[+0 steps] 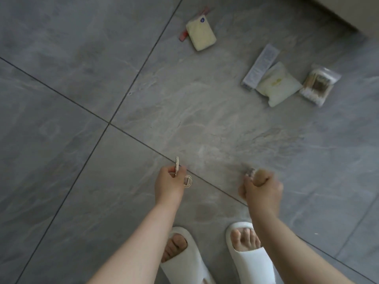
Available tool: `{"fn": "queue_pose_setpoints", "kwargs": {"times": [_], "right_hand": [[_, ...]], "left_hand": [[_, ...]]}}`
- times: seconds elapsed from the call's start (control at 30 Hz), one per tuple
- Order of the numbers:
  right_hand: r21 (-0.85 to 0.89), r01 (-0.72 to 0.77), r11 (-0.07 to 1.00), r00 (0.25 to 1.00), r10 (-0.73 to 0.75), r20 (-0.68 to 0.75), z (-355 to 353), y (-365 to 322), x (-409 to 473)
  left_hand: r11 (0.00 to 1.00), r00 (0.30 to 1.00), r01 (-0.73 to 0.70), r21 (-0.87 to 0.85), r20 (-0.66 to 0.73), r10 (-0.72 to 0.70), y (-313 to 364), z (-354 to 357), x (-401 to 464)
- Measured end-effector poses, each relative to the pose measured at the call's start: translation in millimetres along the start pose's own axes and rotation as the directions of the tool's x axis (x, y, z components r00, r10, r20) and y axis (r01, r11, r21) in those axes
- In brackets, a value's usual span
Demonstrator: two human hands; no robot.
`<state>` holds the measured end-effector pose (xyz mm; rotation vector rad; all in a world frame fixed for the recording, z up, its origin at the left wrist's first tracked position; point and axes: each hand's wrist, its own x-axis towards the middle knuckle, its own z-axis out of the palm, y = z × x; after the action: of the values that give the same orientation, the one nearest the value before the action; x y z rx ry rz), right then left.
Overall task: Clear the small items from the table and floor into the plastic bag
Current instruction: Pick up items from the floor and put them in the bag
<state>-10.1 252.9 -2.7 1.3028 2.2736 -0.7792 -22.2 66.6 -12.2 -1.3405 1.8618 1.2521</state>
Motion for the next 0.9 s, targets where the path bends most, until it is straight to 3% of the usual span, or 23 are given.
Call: {"fn": "queue_pose_setpoints", "kwargs": {"times": [0.13,0.43,0.5,0.63,0.77,0.9], "right_hand": [[0.085,-0.142,0.986,0.99,0.142,0.01,-0.2,13.3,15.8],[0.273,-0.263,0.925,0.959,0.221,0.176,1.9,5.8,24.6],[0.301,-0.304,0.904,0.934,0.22,0.283,-12.8,-7.2,16.4],[0.41,-0.303,0.86,0.89,0.101,0.445,-62.0,-50.2,-10.0],[0.443,-0.227,0.867,0.882,-0.009,0.47,-116.9,-101.0,-42.7],[0.568,-0.178,0.803,0.859,-0.155,0.488,-183.6,-155.5,-90.3]], "left_hand": [[1.0,1.0,0.012,-0.003,0.022,-0.012,-6.4,10.5,0.9],[1.0,1.0,0.001,-0.016,0.022,-0.001,-0.9,9.2,-8.3],[0.999,1.0,0.009,-0.042,0.01,-0.009,9.4,2.0,-21.0],[0.992,0.999,0.04,-0.121,-0.005,-0.04,43.8,-19.3,-58.7],[0.974,0.998,0.046,-0.22,0.042,-0.037,92.3,-52.2,-109.3],[0.949,0.998,0.03,-0.314,0.066,-0.01,146.4,-98.2,-167.6]]}}
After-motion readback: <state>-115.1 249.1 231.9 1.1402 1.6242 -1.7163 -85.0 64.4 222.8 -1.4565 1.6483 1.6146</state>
